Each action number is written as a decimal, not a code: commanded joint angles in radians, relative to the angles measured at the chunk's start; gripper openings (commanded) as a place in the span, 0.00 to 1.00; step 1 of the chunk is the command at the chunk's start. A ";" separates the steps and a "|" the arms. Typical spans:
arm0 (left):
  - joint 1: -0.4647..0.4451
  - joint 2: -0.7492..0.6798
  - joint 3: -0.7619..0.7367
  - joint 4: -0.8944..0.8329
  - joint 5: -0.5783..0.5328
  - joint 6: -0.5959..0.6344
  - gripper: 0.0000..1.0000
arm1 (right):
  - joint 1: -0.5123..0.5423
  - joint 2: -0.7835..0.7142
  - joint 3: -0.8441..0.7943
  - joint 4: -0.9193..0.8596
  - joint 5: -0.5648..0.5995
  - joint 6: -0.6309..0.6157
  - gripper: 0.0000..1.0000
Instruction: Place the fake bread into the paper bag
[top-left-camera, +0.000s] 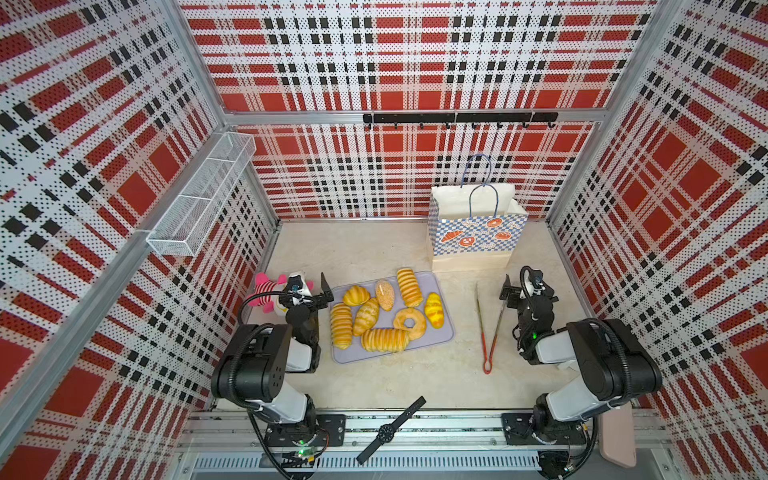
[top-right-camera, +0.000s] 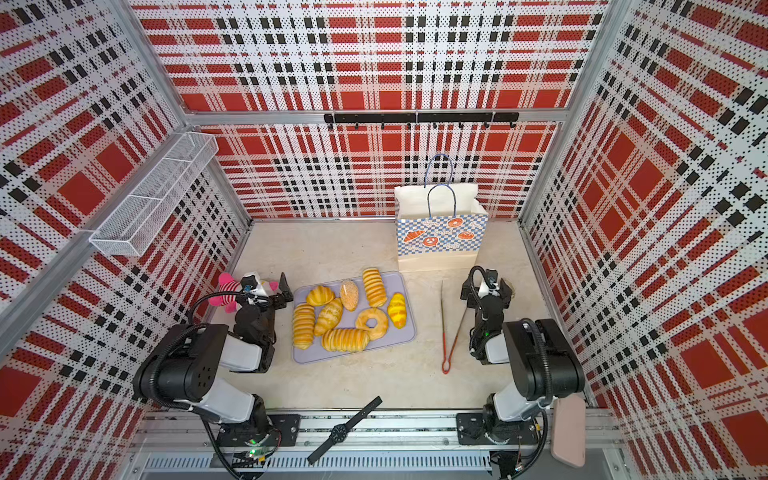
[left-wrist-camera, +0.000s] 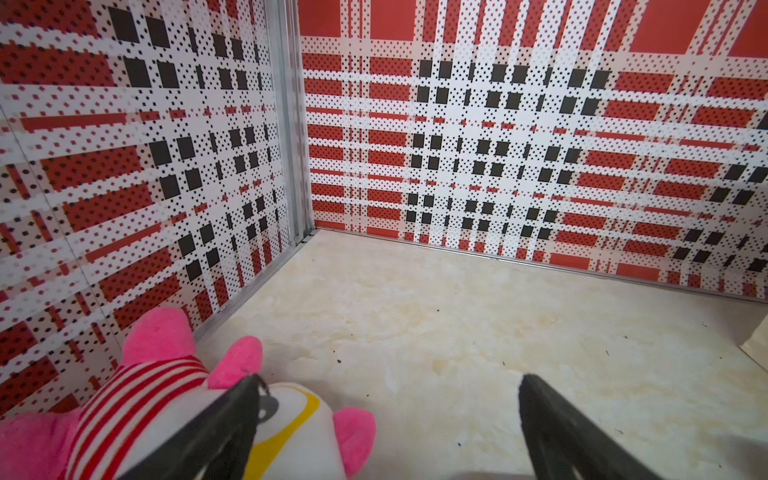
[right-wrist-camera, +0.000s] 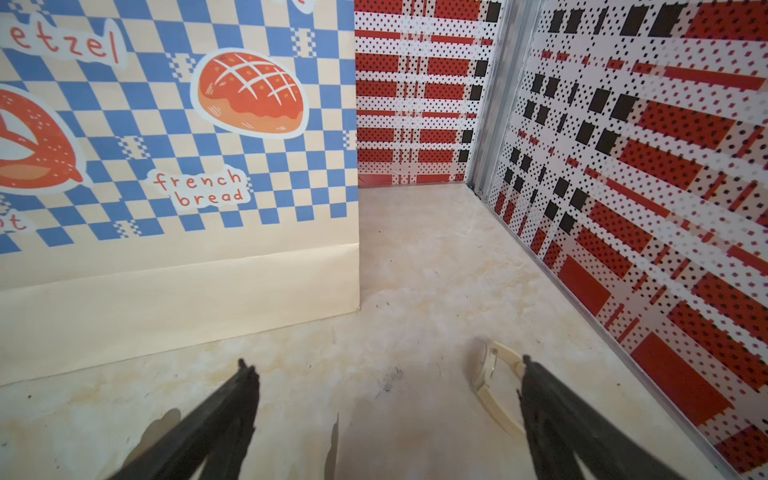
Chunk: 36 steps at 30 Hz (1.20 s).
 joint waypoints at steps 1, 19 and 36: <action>0.000 0.002 0.011 -0.002 0.008 -0.004 0.98 | 0.005 0.006 -0.001 0.029 0.001 -0.006 1.00; 0.039 0.001 0.000 0.021 0.086 -0.030 0.98 | -0.002 0.002 0.005 0.014 -0.018 -0.003 1.00; -0.625 -0.518 0.313 -0.840 -0.265 -0.431 1.00 | 0.187 -0.540 0.407 -1.392 -0.052 0.372 0.89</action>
